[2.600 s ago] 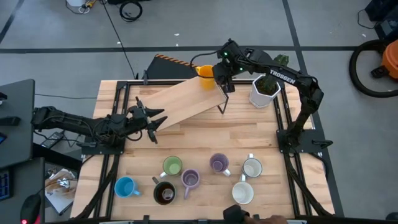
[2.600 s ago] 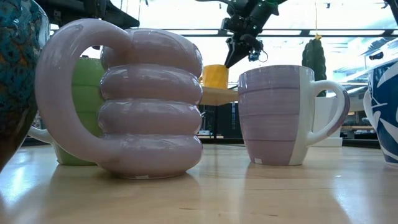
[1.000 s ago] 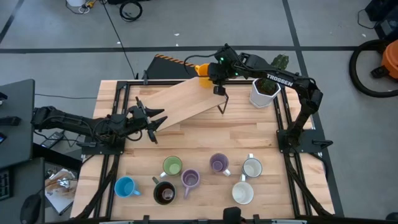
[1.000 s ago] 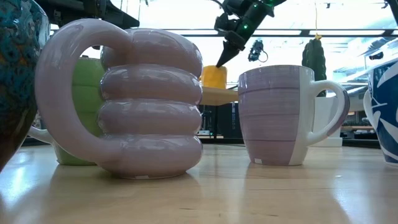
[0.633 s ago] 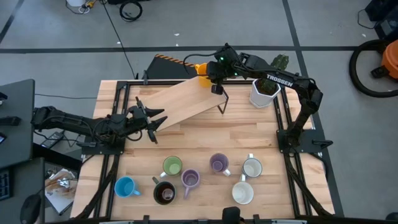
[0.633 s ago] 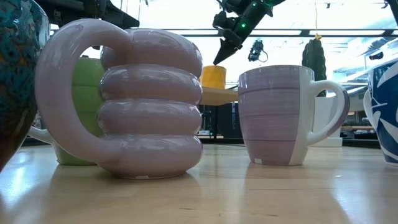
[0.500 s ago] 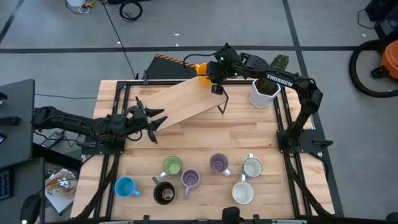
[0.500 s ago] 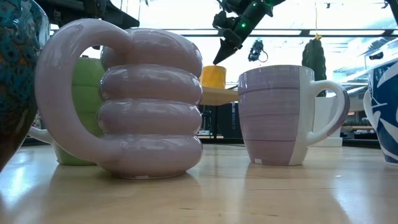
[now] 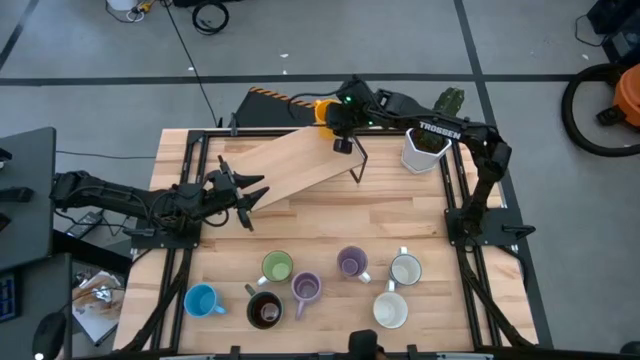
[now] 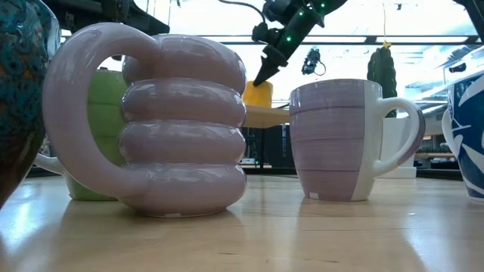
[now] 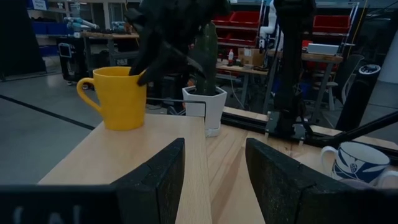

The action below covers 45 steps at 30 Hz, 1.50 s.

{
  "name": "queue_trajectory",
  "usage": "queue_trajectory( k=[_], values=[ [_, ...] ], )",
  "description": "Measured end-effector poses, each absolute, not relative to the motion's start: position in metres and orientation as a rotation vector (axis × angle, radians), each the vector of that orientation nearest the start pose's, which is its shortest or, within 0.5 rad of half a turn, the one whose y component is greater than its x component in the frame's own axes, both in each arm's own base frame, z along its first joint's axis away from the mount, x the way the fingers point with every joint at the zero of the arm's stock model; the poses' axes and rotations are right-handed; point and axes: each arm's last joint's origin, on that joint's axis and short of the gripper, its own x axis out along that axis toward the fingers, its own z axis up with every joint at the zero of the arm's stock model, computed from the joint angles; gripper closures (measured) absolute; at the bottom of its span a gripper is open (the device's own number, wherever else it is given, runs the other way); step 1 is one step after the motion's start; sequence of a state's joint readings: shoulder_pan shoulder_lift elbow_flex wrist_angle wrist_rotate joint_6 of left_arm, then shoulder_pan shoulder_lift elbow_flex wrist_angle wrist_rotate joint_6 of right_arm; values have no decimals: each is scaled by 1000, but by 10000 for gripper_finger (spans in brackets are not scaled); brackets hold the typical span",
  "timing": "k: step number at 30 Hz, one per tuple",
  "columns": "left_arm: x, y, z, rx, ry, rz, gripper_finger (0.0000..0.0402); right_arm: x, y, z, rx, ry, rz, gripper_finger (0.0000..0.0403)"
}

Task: Place coffee mugs
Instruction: Put the yellow mug on the shelf, then put the white purple patterned mug on the shelf

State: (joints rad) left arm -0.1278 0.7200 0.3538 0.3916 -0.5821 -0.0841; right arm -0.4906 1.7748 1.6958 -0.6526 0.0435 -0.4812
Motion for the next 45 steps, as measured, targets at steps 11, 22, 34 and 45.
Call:
queue_trajectory(
  k=[11,22,34,45],
  values=[
    [164,-5,248,-91,-42,452,225,349,-187,341,-291,819,-309,298],
    [164,-5,248,-89,-38,451,225,348,-184,345,-313,821,-276,246],
    [165,-10,241,-72,34,332,225,327,-143,389,-381,730,-276,176],
    [162,-27,238,48,85,311,225,332,-56,380,-294,823,-15,185]
  ],
)
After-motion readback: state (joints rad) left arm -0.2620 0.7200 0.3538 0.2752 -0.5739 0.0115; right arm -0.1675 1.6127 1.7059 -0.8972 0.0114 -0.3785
